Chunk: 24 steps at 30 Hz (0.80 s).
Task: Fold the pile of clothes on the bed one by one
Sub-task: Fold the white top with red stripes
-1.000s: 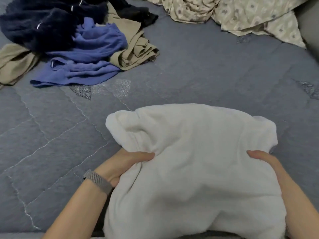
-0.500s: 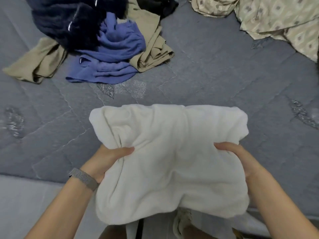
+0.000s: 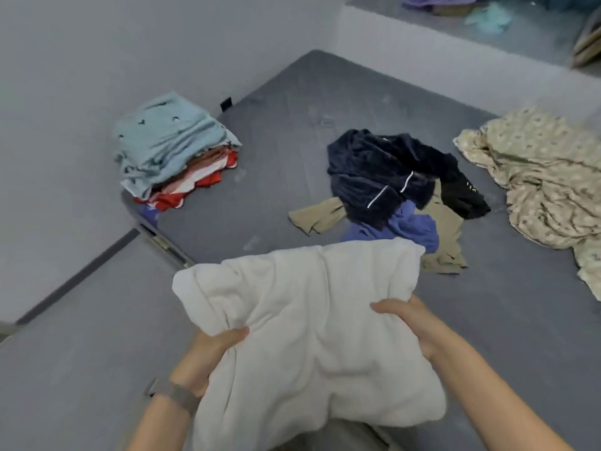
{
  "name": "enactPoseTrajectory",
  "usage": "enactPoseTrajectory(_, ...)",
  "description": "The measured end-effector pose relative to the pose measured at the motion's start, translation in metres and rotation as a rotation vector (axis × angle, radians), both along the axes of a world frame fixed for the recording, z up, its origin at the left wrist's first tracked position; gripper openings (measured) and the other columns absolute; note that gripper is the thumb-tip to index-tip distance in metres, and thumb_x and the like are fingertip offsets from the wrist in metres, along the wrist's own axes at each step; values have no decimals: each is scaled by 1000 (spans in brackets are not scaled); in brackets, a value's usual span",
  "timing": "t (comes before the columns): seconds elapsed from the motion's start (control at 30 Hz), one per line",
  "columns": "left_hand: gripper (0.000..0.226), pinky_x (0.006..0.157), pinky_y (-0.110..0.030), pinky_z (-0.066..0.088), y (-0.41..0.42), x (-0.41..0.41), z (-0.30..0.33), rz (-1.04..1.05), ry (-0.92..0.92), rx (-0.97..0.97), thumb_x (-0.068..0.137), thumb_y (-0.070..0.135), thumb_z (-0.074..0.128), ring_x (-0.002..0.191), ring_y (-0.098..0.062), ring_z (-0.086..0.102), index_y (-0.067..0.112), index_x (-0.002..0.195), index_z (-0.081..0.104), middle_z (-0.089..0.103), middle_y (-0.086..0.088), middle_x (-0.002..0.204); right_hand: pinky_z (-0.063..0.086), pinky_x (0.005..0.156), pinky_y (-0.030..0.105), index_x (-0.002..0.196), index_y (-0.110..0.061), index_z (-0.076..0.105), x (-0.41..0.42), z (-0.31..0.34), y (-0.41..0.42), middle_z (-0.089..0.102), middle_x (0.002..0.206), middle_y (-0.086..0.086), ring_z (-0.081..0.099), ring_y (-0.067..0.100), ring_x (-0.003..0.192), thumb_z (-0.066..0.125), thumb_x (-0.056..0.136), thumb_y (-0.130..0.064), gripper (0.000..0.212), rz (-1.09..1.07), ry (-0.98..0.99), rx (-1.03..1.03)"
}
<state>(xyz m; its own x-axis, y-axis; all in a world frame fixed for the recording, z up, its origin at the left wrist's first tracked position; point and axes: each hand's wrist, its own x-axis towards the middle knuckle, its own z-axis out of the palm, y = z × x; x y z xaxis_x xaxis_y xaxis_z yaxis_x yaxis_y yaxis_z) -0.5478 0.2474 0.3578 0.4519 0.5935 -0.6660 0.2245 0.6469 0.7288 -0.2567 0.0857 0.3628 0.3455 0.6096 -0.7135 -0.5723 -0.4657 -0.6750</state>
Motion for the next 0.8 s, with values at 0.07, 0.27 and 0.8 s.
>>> enactPoseTrajectory(0.07,100,98,-56,45,23,-37,18,70,-8,41,35,33,96,108,-34,64,12,125,58,67,-12,118,57,68,34,116,-4,62,-26,18,47,73,103,14,71,29,90,74,57,-8,60,61,13,54)
enactPoseTrajectory(0.27,107,98,-52,46,81,-119,49,207,-7,141,24,46,95,106,-29,66,16,121,60,70,-6,114,52,86,47,123,-7,59,-86,44,156,67,116,19,65,39,105,97,28,-19,103,249,79,135)
enactPoseTrajectory(0.8,72,71,-23,53,306,-113,49,294,-87,250,53,18,79,100,-18,67,15,122,57,69,-2,114,53,87,51,127,-3,54,-68,49,410,66,116,24,64,43,105,93,33,-12,102,358,63,145)
